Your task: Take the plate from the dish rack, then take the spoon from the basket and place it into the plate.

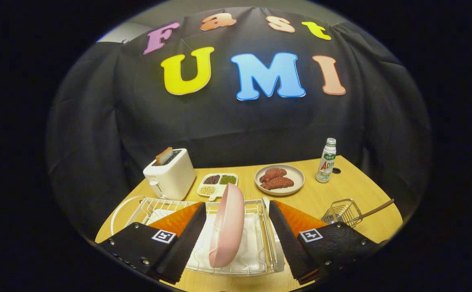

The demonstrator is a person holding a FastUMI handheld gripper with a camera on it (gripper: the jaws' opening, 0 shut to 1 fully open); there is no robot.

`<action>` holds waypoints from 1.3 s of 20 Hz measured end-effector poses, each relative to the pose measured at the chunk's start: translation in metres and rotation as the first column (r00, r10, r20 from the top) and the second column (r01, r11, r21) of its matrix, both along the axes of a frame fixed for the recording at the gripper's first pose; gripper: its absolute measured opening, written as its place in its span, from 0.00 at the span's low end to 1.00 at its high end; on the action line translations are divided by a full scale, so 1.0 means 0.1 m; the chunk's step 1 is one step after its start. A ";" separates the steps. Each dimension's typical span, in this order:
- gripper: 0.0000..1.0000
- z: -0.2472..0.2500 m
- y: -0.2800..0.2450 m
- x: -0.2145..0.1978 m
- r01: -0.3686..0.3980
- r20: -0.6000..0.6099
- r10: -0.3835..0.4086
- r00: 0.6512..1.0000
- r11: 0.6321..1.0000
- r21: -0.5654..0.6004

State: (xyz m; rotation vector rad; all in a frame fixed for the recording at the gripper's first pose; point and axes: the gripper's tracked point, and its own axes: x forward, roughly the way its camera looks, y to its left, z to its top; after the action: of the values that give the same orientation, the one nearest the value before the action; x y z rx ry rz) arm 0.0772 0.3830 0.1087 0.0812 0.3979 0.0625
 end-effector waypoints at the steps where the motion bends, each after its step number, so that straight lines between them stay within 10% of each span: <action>1: 0.95 -0.08 0.03 0.02 -0.001 -0.032 0.001 0.999 1.000 0.003; 9: 0.80 -0.53 0.14 0.16 -0.006 -0.238 0.014 0.971 0.999 0.035; 14: 0.40 -0.69 0.11 0.17 -0.007 -0.335 0.008 0.942 1.000 0.003; 26: 0.26 -0.56 0.02 0.18 0.106 -0.366 -0.139 0.920 0.989 -0.107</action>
State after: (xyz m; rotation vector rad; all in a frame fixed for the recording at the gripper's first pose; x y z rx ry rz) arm 0.0956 0.3851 0.0527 0.0332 0.7757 -0.0962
